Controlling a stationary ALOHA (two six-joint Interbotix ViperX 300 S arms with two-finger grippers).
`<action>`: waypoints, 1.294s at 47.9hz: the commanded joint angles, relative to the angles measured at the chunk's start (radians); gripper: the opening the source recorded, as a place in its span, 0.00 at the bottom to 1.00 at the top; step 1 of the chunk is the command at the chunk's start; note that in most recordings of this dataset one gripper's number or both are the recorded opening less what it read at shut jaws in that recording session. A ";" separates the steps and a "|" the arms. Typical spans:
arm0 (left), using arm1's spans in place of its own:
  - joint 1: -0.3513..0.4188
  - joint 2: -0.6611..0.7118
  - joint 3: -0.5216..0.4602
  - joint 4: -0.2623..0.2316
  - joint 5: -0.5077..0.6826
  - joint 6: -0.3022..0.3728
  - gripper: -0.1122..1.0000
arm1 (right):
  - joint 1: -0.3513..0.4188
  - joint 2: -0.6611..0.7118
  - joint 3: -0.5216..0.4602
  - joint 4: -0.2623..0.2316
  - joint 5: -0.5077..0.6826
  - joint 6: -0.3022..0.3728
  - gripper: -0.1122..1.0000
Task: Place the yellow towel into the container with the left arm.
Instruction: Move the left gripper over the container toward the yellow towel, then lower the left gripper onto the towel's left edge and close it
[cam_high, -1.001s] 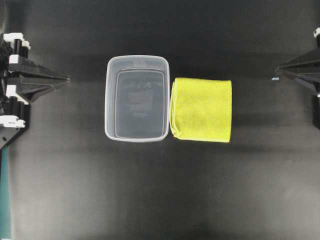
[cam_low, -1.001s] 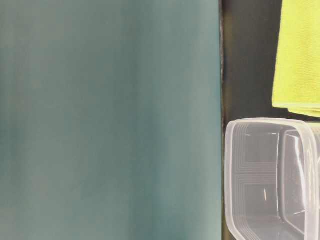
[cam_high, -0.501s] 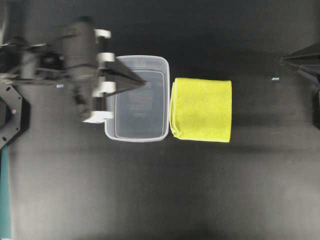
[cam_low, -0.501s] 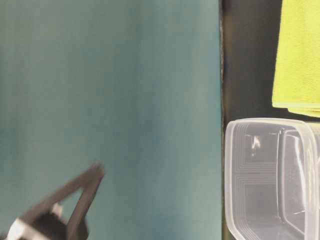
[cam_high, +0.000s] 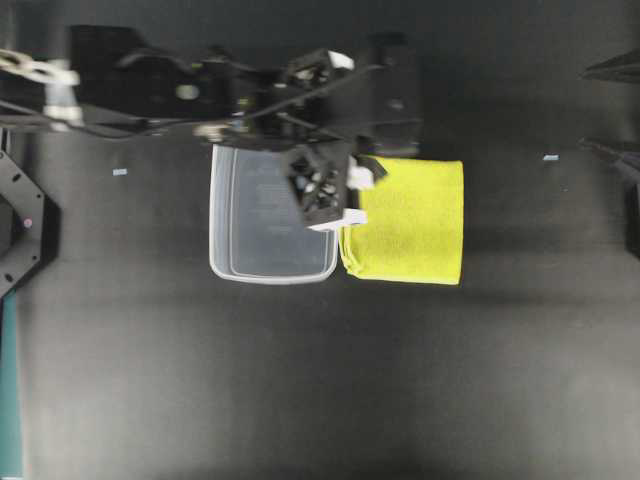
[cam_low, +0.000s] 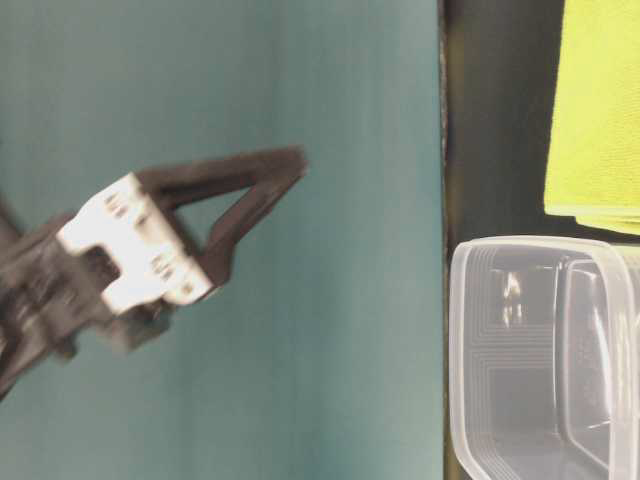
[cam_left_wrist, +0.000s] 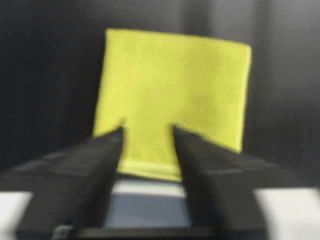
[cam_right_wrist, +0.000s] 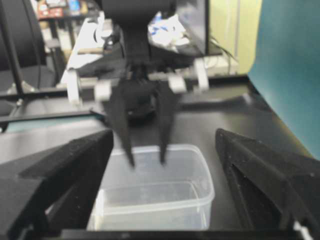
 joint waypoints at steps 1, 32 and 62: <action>-0.012 0.051 -0.066 0.003 0.029 0.021 0.59 | -0.003 -0.006 -0.008 0.003 -0.002 0.002 0.81; -0.023 0.426 -0.213 0.003 0.078 0.126 0.92 | -0.003 -0.025 -0.011 0.006 -0.005 0.015 0.81; -0.054 0.436 -0.225 0.003 0.107 0.152 0.21 | -0.002 -0.043 -0.002 0.006 0.006 0.049 0.81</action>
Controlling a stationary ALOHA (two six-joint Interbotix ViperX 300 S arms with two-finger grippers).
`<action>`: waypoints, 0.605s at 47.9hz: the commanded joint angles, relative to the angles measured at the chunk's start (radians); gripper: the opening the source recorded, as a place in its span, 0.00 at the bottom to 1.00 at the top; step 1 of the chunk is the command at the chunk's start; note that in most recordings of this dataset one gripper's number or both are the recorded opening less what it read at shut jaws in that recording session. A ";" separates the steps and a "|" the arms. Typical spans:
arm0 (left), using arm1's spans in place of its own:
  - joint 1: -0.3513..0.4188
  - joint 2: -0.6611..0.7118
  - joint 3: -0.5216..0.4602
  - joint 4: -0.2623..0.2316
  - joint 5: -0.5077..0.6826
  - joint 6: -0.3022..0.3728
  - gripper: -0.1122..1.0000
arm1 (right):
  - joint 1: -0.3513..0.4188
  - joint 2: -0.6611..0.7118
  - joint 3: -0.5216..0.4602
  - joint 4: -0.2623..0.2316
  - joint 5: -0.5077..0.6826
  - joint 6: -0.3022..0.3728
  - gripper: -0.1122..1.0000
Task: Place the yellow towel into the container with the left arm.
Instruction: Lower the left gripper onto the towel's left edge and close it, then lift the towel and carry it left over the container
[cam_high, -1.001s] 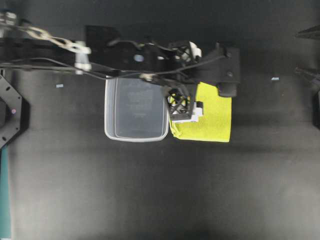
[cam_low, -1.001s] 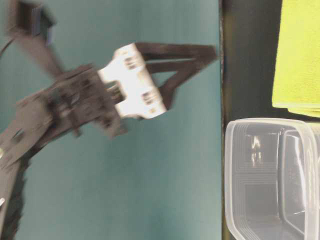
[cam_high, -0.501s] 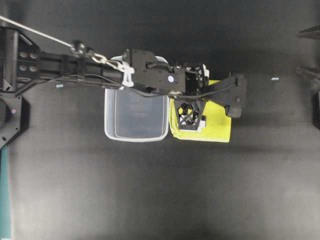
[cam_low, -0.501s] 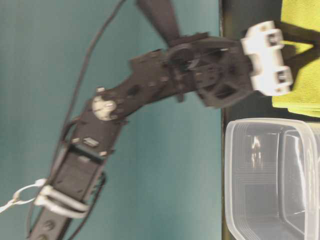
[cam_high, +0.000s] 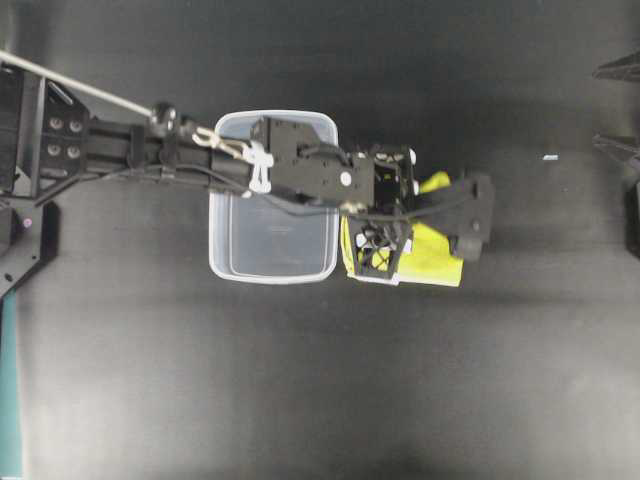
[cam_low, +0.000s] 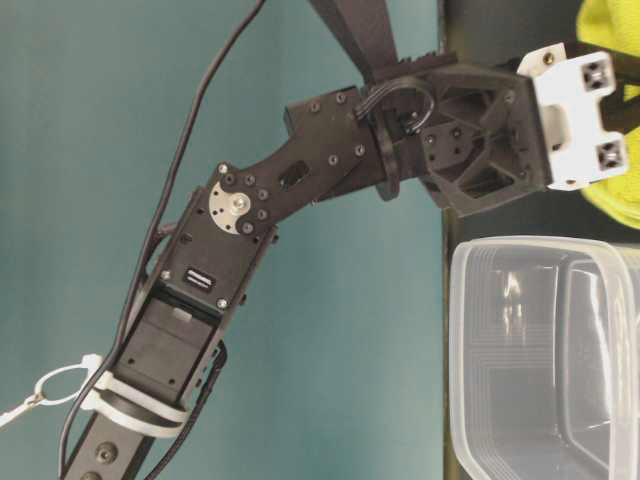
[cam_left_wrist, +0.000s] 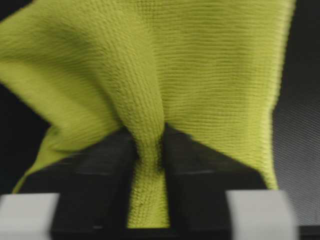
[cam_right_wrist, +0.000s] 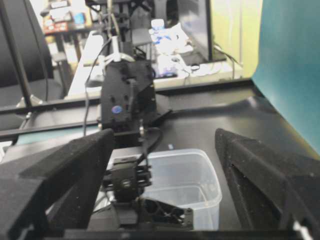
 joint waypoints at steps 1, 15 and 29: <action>0.006 -0.028 -0.014 0.003 0.014 0.006 0.17 | -0.002 0.000 -0.012 0.005 -0.005 0.003 0.81; 0.009 -0.201 -0.106 0.003 0.183 0.052 0.16 | -0.002 -0.034 -0.028 0.005 0.031 0.006 0.81; 0.023 -0.472 -0.077 0.003 0.371 0.049 0.16 | 0.000 -0.055 -0.043 0.005 0.080 0.028 0.81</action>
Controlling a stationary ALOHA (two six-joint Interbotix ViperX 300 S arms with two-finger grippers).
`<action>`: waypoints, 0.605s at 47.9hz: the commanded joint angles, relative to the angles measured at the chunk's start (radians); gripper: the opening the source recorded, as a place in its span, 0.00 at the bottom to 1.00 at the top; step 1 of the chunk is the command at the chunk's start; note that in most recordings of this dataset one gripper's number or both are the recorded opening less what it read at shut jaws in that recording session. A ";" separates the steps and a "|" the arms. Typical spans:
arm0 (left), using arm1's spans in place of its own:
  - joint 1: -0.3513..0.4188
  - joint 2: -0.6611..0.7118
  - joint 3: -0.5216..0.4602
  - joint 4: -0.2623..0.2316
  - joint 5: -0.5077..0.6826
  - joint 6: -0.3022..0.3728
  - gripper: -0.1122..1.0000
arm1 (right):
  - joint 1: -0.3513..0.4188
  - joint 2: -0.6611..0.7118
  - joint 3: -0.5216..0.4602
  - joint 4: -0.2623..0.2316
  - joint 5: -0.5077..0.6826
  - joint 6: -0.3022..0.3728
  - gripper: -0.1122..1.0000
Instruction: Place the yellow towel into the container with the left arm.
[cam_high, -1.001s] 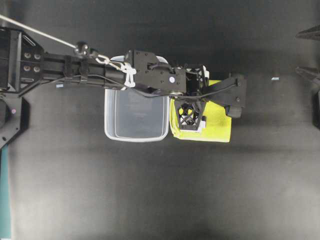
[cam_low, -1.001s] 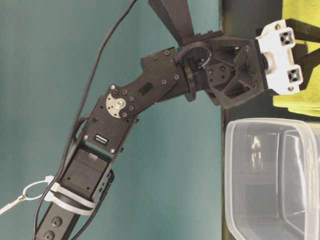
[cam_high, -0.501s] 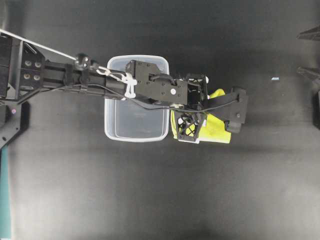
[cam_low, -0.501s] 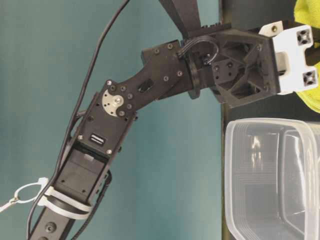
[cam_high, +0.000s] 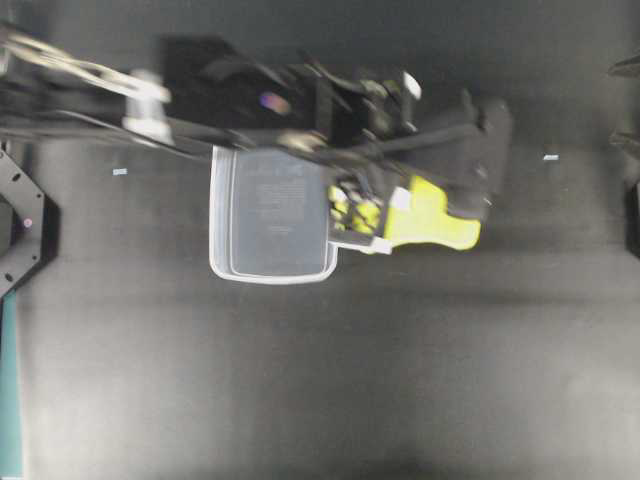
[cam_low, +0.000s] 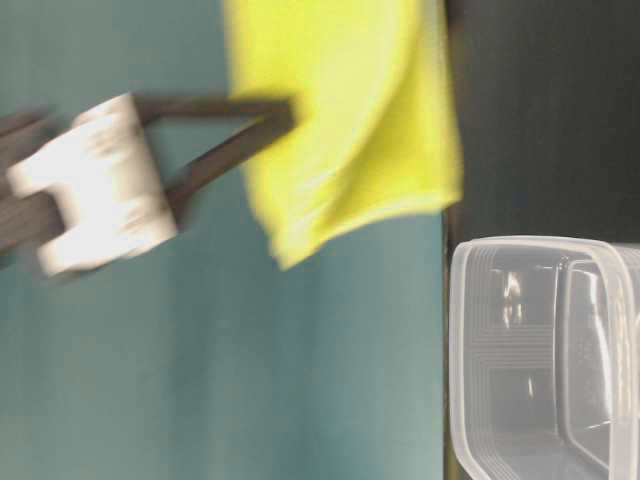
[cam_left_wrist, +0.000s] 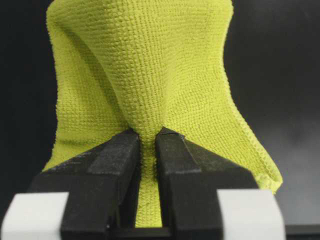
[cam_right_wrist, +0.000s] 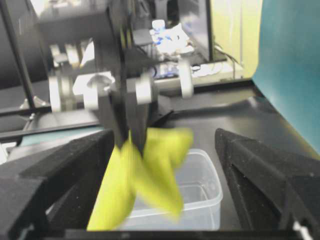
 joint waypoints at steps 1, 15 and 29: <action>0.008 -0.112 0.032 0.003 0.043 -0.002 0.16 | -0.003 0.005 -0.023 0.003 -0.002 0.017 0.81; 0.025 -0.311 0.319 0.003 0.008 -0.020 0.16 | -0.002 0.005 -0.026 0.003 -0.002 0.046 0.80; 0.032 -0.379 0.486 0.003 -0.144 -0.006 0.16 | 0.003 -0.002 -0.029 0.003 -0.005 0.054 0.80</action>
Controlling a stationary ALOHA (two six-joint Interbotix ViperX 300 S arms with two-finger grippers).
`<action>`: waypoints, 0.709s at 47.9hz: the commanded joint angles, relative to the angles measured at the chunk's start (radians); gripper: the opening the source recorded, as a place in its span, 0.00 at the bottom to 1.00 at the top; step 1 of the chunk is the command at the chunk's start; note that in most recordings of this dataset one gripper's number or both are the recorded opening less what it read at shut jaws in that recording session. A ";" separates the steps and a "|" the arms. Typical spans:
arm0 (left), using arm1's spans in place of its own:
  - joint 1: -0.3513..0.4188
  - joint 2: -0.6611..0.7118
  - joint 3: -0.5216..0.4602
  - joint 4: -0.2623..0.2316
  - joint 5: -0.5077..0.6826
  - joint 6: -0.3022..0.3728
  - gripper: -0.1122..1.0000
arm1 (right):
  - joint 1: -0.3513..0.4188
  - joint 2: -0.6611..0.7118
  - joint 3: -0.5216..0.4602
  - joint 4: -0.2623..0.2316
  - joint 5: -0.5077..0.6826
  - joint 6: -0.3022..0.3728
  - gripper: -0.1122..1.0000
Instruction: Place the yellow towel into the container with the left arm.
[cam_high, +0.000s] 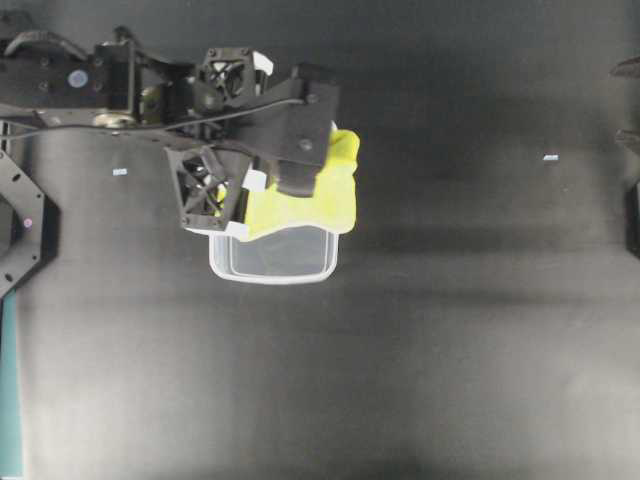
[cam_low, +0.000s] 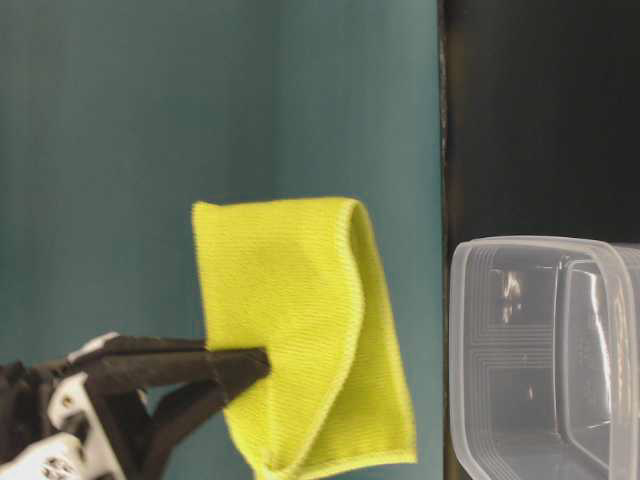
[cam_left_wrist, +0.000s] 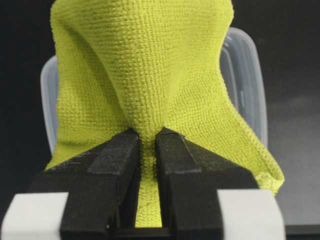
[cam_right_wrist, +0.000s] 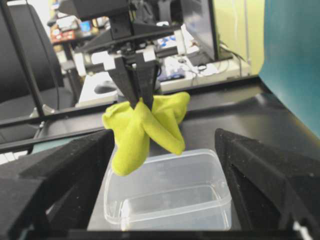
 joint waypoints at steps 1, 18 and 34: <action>0.000 -0.034 0.017 0.003 -0.018 0.009 0.16 | 0.005 0.003 -0.025 0.003 -0.011 0.002 0.80; 0.026 -0.021 0.052 0.003 -0.034 -0.009 0.16 | 0.009 0.003 -0.025 0.005 -0.011 0.002 0.80; 0.037 -0.026 0.115 0.003 -0.084 -0.017 0.18 | 0.058 0.003 -0.026 0.005 -0.040 -0.009 0.79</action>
